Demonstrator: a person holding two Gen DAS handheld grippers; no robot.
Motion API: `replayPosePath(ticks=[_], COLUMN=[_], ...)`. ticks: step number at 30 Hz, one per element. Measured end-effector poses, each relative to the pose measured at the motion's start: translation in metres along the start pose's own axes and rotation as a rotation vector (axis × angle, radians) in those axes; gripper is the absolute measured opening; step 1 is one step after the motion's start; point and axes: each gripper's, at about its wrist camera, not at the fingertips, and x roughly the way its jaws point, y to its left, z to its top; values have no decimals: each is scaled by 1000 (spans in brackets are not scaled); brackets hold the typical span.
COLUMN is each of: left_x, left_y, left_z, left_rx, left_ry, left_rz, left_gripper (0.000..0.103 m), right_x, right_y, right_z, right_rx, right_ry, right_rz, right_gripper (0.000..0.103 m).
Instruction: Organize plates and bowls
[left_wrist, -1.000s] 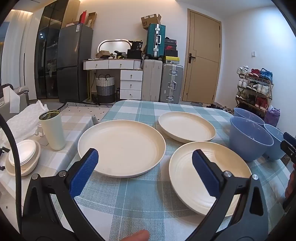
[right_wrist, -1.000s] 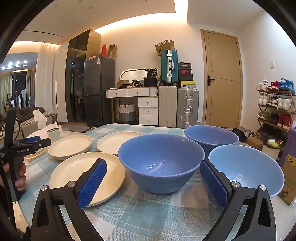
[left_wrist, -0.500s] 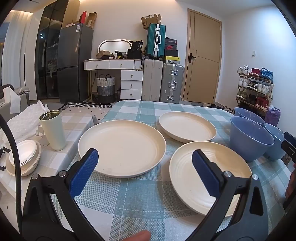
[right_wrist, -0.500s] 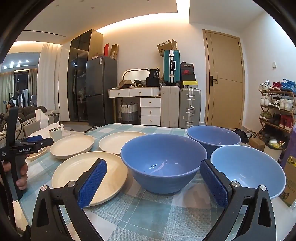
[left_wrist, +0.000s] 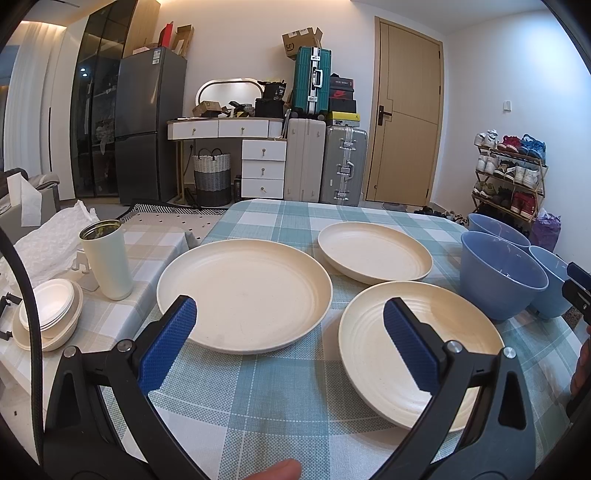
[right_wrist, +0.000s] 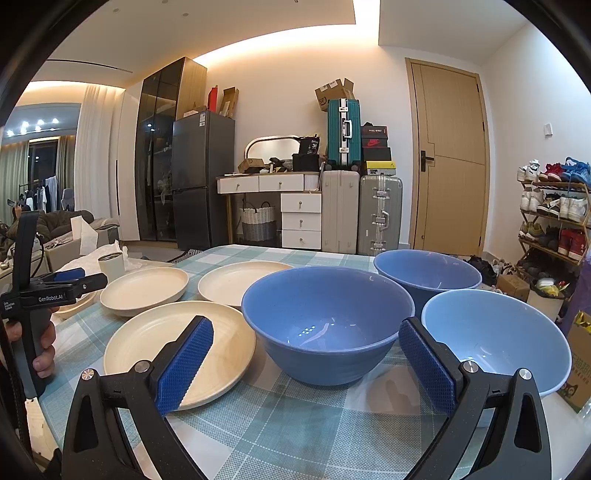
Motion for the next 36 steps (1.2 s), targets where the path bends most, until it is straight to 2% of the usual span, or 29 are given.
replayPosePath(ticks=[36], left_x=[-4], left_y=[4], left_z=[3], left_rx=[4], left_ry=[-6], left_rz=[3], left_gripper=[101], right_x=[10], right_y=[-1], right_z=[-11], right_rx=[-15], right_ry=[21], right_rz=[0], right_gripper=[102])
